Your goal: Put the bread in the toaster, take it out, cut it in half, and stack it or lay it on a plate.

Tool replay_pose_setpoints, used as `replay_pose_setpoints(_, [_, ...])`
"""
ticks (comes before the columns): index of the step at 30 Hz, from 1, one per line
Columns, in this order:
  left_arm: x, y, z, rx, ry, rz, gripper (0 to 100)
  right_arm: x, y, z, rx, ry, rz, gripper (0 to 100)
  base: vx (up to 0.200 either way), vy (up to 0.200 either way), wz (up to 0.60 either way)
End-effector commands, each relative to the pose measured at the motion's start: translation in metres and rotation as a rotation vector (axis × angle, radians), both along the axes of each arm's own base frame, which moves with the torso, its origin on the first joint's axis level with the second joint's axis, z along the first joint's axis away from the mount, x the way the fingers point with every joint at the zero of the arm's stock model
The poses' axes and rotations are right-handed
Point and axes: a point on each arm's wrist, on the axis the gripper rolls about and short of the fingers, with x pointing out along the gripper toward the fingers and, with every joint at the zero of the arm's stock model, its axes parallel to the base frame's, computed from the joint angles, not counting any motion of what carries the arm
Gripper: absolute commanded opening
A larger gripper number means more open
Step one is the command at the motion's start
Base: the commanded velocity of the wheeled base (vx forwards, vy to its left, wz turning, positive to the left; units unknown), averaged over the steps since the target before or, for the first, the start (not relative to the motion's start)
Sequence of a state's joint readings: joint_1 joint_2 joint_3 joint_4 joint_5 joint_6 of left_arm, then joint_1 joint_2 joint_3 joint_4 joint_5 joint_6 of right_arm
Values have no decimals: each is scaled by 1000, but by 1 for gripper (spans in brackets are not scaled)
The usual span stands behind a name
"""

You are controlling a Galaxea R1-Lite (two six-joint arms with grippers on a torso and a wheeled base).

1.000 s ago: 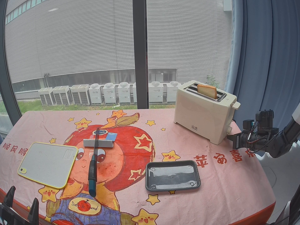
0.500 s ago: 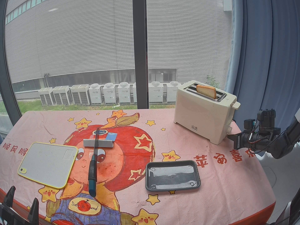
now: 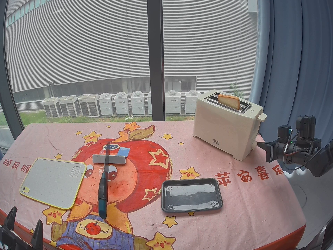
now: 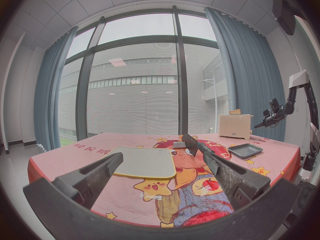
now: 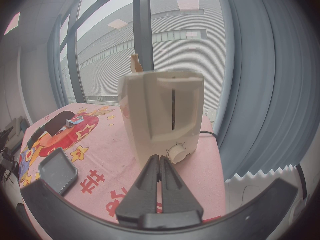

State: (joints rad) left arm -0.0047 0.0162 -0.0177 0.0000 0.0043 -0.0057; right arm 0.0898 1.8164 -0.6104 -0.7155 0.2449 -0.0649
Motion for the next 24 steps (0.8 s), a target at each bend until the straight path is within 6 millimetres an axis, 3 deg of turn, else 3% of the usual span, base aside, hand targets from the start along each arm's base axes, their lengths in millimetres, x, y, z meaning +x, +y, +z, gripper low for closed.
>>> replay_pose_setpoints(1, [0, 0, -5, 0, 5, 0, 100, -10, -1, 19, 5, -61, 0, 0, 0, 0, 0])
replay_pose_setpoints(13, [0, 0, -5, -2, 3, 0, 100, -26, -2, 44, 10, -144, 3, 0, 0, 0, 0])
replay_pose_setpoints(23, [0, 0, -5, 0, 3, 0, 100, -28, 1, 47, 12, -158, 14, 0, 0, 0, 0])
replay_pose_setpoints(24, [0, 0, -5, 0, 3, 0, 100, -28, 1, 47, 12, -158, 14, 100, 0, 0, 0])
